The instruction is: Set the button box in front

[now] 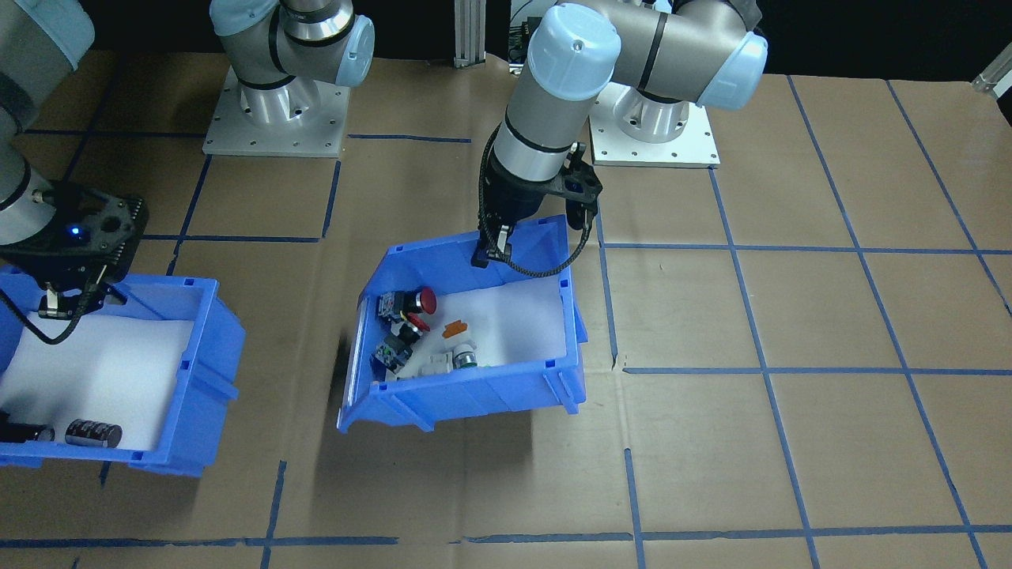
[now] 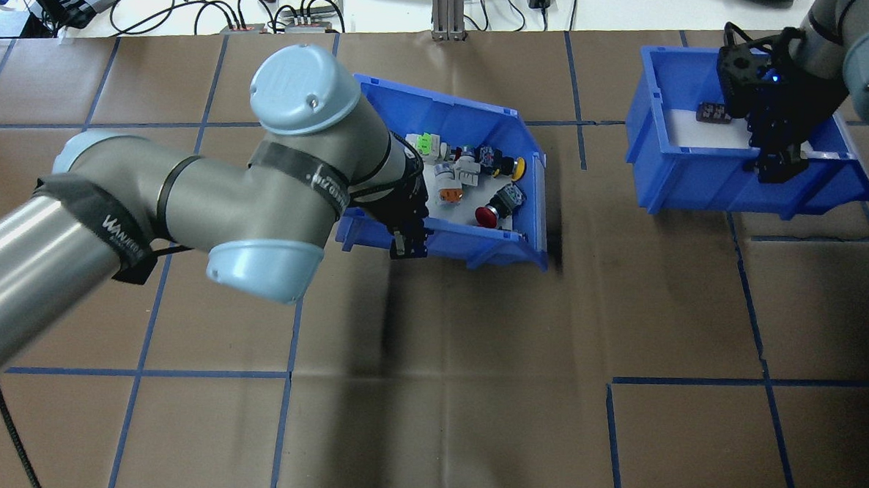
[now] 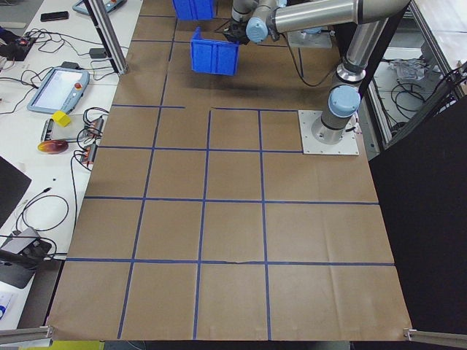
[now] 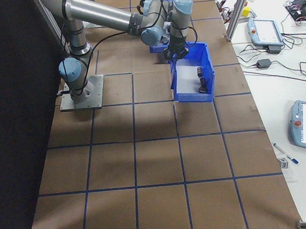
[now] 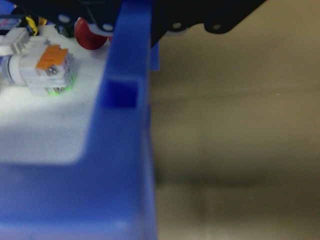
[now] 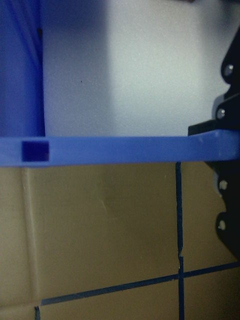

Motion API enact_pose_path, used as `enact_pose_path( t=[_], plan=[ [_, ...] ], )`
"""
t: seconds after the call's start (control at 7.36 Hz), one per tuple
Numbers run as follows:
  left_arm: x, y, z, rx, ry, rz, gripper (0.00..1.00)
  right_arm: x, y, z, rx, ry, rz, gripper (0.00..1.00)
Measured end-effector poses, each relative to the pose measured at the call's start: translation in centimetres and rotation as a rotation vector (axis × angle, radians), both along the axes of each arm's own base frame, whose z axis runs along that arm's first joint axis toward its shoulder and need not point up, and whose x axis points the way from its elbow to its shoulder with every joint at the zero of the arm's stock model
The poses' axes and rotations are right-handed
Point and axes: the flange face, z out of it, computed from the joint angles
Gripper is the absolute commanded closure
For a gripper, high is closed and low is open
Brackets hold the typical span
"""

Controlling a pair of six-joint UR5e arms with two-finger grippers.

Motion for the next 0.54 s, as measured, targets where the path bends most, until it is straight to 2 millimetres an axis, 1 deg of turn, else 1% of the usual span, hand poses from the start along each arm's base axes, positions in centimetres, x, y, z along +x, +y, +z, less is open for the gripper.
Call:
enact_pose_path(
  t=[0.14,0.27,0.41,0.54],
  plan=[
    [-1.0,-3.5,-0.5,0.005,0.033,0.0,1.0,-0.1,2.2,-1.0,-0.003,0.0,-0.006,0.92],
    [-1.6,-6.7,-1.3,0.009,0.056,0.005,1.0,0.1,4.0,-2.3,-0.02,0.005,-0.006,0.92],
    [-1.8,-9.5,-2.2,0.012,0.068,0.015,1.0,0.5,5.5,-3.3,-0.044,0.011,0.001,0.92],
    [-1.9,-11.2,-3.0,0.015,0.073,0.021,1.0,0.7,6.5,-3.8,-0.065,0.018,0.006,0.92]
  ],
)
